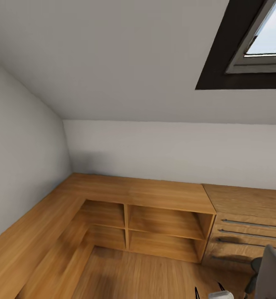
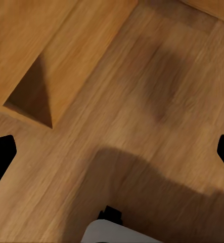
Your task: In the bedroom, organize the workspace by keeping the computer under the desk, ensuring the monitor is on the desk, placing the keyboard on the desk next to the monitor, placing the mouse on the desk next to the keyboard, moving the folder from the swivel chair onto the desk next to the mouse, stacking the notebook on top of the folder with the pen on top of the notebook, and positioning the swivel chair next to the desk.
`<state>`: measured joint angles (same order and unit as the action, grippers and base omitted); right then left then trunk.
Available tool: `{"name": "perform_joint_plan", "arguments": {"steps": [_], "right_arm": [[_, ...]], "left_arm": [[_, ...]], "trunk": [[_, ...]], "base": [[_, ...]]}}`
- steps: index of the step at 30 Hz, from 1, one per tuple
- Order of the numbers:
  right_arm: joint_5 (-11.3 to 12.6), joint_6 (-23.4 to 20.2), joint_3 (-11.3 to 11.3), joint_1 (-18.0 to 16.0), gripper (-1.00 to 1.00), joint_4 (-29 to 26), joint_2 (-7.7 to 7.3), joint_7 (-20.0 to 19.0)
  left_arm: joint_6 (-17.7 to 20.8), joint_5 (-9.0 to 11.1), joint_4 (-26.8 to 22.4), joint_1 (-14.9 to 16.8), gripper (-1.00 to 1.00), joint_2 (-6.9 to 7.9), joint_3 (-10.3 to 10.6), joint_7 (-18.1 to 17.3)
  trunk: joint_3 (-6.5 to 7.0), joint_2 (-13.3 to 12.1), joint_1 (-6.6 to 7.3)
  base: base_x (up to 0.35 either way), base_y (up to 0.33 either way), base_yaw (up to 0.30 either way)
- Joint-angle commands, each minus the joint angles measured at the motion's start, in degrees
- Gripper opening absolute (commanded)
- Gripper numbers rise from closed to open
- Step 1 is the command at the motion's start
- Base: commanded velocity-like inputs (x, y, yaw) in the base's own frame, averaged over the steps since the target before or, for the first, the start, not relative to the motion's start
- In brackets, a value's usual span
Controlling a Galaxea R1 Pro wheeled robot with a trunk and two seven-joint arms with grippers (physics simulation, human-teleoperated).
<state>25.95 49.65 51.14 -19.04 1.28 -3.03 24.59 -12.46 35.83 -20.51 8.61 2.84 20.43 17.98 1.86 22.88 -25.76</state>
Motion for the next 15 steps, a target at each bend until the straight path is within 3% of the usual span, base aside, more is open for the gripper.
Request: {"name": "perform_joint_plan", "arguments": {"steps": [1,15], "right_arm": [[0.2,0.1,0.5,0.0,1.0,0.1,0.04,0.3],[0.2,-1.5,0.5,0.0,1.0,0.1,0.04,0.1]], "left_arm": [[-0.2,0.5,-0.1,0.0,1.0,0.06,0.5,0.4],[-0.1,0.5,-0.1,0.0,1.0,0.06,0.5,0.3]], "trunk": [[0.01,0.0,-0.02],[0.54,0.0,-0.02]], "base": [[0.0,0.001,-0.293],[0.0,0.001,-0.292]]}}
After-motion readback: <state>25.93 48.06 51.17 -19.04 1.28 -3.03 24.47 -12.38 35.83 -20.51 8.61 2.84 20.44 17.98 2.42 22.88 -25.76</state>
